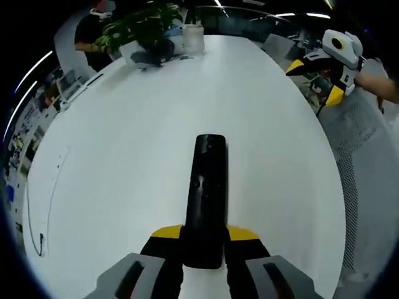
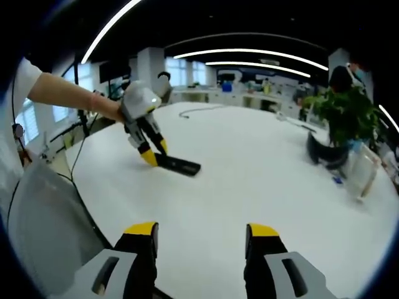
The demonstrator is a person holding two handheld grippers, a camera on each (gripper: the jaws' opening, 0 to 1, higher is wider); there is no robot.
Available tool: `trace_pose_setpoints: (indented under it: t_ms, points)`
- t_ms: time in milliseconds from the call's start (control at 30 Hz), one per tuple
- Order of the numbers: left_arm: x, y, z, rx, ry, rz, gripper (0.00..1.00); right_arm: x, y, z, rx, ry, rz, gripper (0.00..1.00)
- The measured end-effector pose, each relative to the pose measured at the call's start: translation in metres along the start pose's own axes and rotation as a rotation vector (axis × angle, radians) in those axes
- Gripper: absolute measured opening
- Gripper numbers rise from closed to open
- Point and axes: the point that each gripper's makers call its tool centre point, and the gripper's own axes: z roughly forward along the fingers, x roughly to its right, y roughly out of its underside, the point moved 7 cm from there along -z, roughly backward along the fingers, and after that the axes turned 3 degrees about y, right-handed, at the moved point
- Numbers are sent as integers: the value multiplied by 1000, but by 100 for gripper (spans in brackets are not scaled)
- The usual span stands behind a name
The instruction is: Press the specified remote control buttons in sequence, fully releasing each button before pressing the next.
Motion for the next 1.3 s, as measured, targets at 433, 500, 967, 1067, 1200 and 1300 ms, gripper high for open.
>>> trace_pose_setpoints:
  t_ms: [433, 500, 967, 1067, 1200, 1300]
  points:
    - [14, 2, -1, -6, -3, -6, 24, -1, 1, 0, -13, 0, 1, 51]
    - [16, 2, -1, -7, -5, -9, 23, -1, 2, 0, -14, -1, 3, 50]
    - [29, 4, -2, -16, -1, -3, 23, -1, 3, 0, -31, 1, -2, 49]
    - [32, 4, -2, -18, -2, -2, 23, -1, 4, 0, -33, 1, -1, 49]
    - [38, 4, -2, -25, -8, -12, 24, -1, 4, 0, -36, 0, 0, 49]
    - [41, 3, -2, -37, -10, -8, 24, -1, 5, 0, -43, -2, -1, 48]
